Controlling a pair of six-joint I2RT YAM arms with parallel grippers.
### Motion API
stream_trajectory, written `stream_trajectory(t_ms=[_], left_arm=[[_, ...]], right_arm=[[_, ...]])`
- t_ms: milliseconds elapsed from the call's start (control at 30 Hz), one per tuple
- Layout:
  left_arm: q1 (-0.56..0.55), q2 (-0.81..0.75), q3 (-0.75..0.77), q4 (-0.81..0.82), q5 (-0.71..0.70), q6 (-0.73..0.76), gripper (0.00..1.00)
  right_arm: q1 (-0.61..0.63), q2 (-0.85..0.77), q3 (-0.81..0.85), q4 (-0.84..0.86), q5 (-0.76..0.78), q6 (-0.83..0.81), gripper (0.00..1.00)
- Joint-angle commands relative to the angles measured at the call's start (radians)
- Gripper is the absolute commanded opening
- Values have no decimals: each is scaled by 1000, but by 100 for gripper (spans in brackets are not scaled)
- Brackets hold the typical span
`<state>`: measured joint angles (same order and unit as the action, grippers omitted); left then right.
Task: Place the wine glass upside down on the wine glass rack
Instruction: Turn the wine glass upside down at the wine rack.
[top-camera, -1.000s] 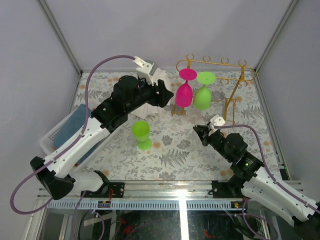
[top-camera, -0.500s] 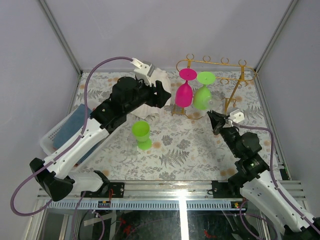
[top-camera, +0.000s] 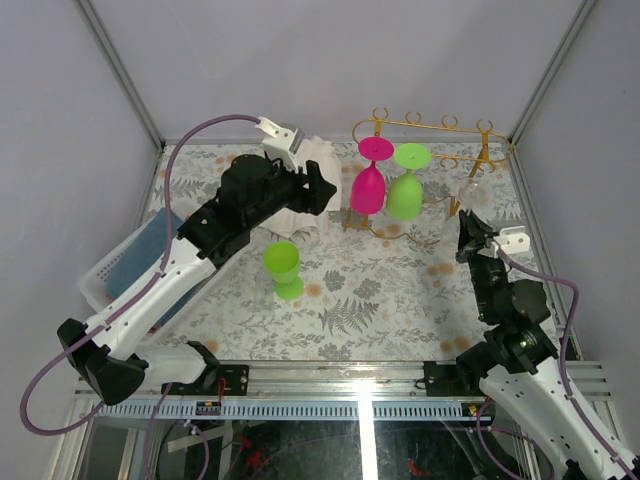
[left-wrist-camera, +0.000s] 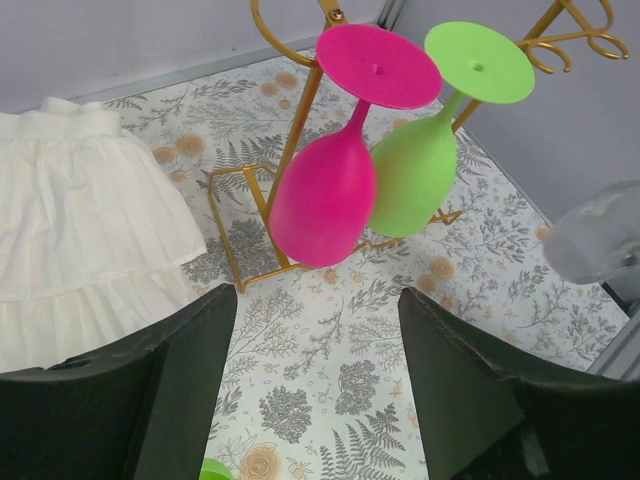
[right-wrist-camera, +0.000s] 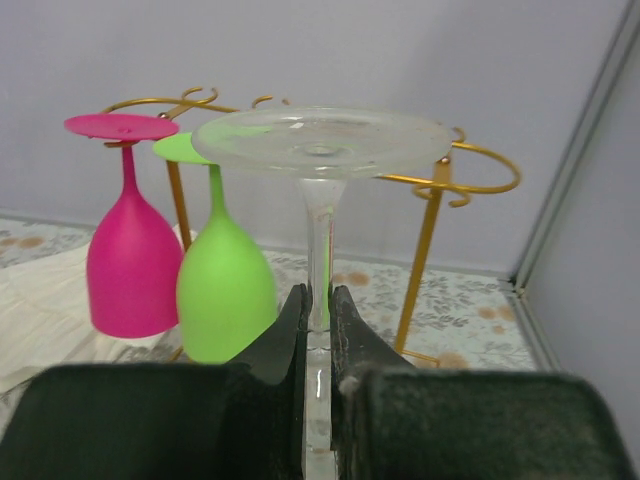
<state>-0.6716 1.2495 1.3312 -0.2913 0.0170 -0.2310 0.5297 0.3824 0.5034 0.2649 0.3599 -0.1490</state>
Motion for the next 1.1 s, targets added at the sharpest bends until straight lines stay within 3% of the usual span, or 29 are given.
stream_trajectory(t_ms=[0,233,500,633,867,1067], left_arm=[[21,-19,-3,28,-29,1,66],[47,-36,-15,30,-7,-16,66],[56,-39,-19,27,-3,-14,66],[59,-36,-22,30,-2,-16,66],[62,-22,-24,32,13,-19,66],[64,-20,-25,34,17,-19,66]], right_arm=[[-5,-47,59,27,111,-102,0],[-5,-34,91,-62,169,-44,0],[-5,37,29,104,151,-96,0],[-5,128,56,77,123,-84,0],[-45,194,57,143,-136,-3,0],[-272,229,60,191,-482,163,0]])
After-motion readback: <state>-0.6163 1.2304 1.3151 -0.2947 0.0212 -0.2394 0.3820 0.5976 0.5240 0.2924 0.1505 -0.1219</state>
